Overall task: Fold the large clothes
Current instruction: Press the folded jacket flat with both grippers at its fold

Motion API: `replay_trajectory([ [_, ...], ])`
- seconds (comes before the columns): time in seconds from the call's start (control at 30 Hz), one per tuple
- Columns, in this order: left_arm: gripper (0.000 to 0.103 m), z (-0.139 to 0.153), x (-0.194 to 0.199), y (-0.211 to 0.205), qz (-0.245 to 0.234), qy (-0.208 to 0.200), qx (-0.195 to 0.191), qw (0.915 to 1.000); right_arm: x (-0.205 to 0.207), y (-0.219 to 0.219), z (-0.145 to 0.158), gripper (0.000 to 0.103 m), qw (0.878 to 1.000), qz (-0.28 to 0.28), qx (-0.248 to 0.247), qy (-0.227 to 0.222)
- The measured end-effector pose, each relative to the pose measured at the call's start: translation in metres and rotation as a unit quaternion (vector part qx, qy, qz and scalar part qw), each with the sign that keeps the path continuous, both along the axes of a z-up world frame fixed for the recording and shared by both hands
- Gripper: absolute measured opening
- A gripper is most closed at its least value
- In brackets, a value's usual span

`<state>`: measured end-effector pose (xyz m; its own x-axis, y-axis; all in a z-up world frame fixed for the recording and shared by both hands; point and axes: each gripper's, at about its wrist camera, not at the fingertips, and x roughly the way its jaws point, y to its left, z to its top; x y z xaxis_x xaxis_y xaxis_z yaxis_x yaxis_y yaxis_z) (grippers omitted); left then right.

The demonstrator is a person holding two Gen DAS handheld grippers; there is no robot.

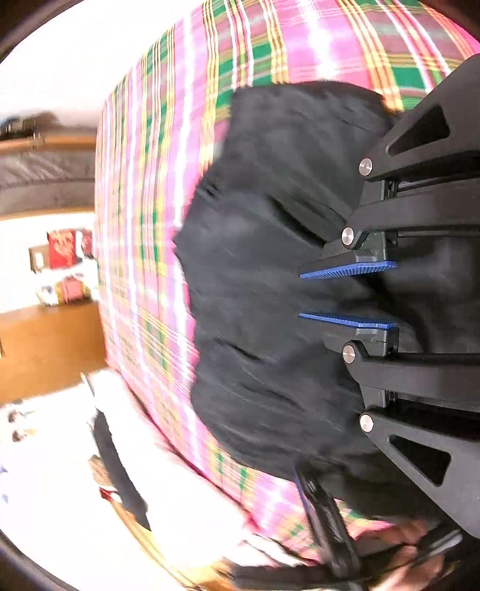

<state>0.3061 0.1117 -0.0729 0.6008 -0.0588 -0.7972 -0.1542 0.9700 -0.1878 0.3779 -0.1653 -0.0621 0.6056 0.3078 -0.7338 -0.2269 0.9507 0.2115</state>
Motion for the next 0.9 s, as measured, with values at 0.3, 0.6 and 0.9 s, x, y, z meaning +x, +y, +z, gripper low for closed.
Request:
replay_trajectory([
  [0.3,0.037,-0.045,0.017,0.005,0.023,0.07,0.03,0.9968,0.016,-0.026,-0.042,0.02,0.997,-0.021,-0.003,0.068],
  [0.6,0.036,-0.008,-0.021,-0.021,-0.051,-0.014,-0.022,0.9984,-0.049,0.004,-0.024,0.02,0.995,0.046,0.059,0.059],
  [0.9,0.036,-0.054,-0.006,-0.045,-0.083,0.058,-0.012,0.9948,-0.036,0.015,-0.072,0.02,0.99,0.044,0.045,0.13],
])
